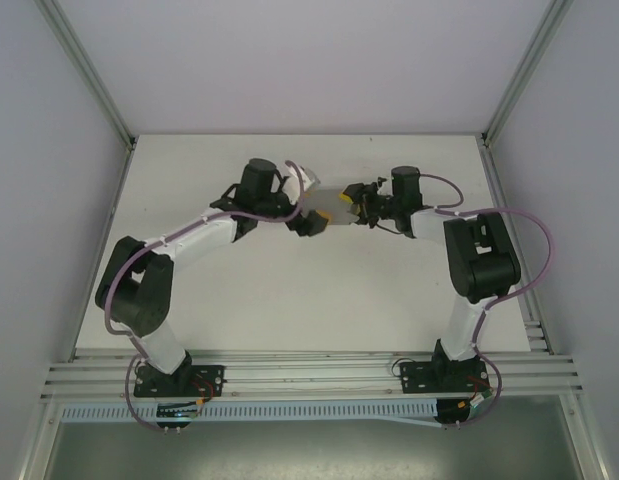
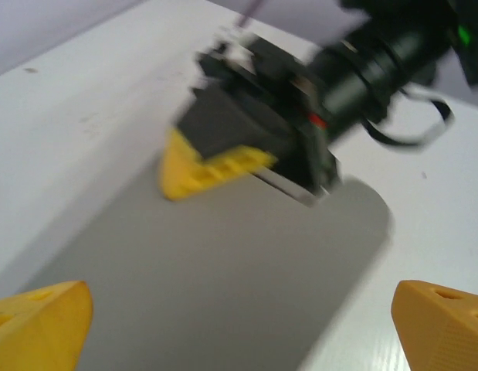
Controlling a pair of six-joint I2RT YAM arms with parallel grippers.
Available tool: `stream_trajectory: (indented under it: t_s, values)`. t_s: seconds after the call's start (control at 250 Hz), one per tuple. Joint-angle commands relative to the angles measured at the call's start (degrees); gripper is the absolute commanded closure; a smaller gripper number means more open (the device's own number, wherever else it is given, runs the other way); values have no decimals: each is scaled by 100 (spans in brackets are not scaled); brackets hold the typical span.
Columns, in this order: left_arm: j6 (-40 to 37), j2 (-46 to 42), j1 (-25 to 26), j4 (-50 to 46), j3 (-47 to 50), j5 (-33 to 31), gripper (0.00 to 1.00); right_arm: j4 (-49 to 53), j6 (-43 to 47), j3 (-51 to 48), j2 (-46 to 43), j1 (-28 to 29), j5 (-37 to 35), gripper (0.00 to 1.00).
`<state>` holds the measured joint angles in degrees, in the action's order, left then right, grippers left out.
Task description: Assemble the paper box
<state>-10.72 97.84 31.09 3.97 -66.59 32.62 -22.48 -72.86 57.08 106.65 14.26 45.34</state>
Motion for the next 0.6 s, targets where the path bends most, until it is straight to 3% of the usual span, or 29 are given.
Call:
stream_trajectory:
  t_s: [0.0, 0.124, 0.44, 0.596]
  values:
    - [-1075, -391, -87, -98, 271, -181, 1, 188, -1052, 48, -66, -164, 429, 75]
    - [-1546, -331, -8, -181, 142, -799, 1, -438, -2035, 15, 55, -168, 475, 81]
    - [-2536, 166, 28, -1078, -720, -1348, 1, 343, -2193, 200, -247, -67, 809, 85]
    - [-3010, 218, 143, -1871, -1055, -1013, 2, 231, -2543, 108, -418, -3, 743, 85]
